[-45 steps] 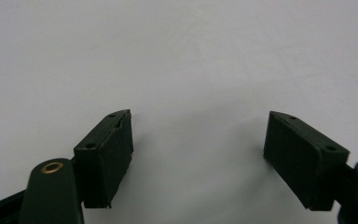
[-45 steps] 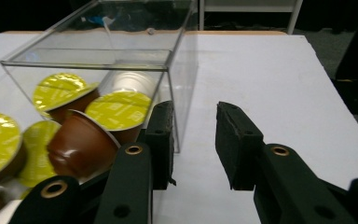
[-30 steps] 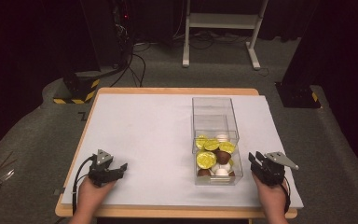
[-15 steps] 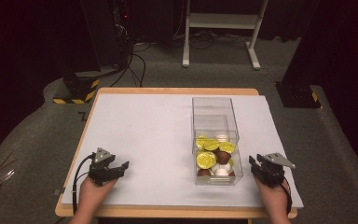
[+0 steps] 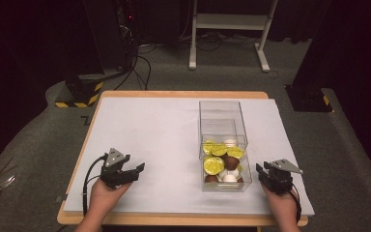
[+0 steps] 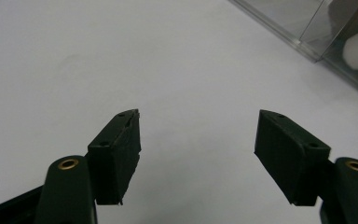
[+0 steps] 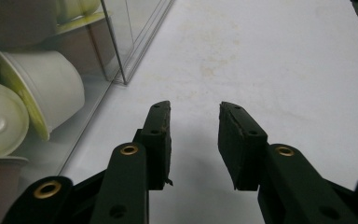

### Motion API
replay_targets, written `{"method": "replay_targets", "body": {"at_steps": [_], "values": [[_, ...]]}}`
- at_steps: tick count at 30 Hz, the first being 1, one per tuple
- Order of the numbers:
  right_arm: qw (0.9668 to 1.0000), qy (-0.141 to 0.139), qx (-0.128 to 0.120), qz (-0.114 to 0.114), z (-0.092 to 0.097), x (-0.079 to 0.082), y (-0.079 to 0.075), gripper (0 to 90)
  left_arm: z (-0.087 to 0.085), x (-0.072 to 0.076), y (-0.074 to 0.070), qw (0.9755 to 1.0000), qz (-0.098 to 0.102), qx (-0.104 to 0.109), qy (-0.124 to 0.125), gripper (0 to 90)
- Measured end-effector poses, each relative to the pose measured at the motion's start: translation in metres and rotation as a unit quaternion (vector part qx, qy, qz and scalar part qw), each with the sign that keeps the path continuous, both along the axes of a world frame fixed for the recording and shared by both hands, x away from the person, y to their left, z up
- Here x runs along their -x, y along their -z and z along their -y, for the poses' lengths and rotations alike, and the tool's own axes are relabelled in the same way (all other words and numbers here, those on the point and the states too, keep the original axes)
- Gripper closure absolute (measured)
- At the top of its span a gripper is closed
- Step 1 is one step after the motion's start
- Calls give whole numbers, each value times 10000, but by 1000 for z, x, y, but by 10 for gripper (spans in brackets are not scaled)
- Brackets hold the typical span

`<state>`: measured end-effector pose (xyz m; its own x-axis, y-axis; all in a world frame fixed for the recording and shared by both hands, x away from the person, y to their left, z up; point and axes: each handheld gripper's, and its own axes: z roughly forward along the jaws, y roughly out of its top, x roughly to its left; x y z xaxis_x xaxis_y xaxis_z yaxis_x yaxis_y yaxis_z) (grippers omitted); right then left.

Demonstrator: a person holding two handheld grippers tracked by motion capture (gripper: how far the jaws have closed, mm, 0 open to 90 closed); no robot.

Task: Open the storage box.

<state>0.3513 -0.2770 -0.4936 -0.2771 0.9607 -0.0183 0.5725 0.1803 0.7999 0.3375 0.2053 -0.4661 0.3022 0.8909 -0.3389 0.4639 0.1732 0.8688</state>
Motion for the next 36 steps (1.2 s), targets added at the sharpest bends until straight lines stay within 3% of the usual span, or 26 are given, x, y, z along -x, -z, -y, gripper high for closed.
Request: {"method": "replay_targets", "body": {"at_steps": [1,5,12,14,15,22,24,36], "values": [[10000,9,-37,0,0,0,0,638,2,0,-1,10000,1,98,4,313],[10000,14,-70,-25,2,-2,1,611,8,-2,-7,9999,46,47,144,306],[10000,2,-63,-46,3,-3,1,581,28,-4,-19,9988,196,185,398,302],[10000,4,-43,-45,2,-2,0,574,31,-5,-20,9987,222,269,370,302],[10000,4,-43,-45,2,-2,0,574,33,-5,-21,9985,220,201,450,302],[10000,-40,-14,-41,1,-3,0,564,50,-6,-31,9968,336,259,680,303],[10000,-50,-10,-70,1,-3,1,560,55,-6,-35,9959,370,165,808,303],[9999,-92,-47,-97,2,-5,2,542,75,-5,-46,9932,466,277,1033,304]]}}
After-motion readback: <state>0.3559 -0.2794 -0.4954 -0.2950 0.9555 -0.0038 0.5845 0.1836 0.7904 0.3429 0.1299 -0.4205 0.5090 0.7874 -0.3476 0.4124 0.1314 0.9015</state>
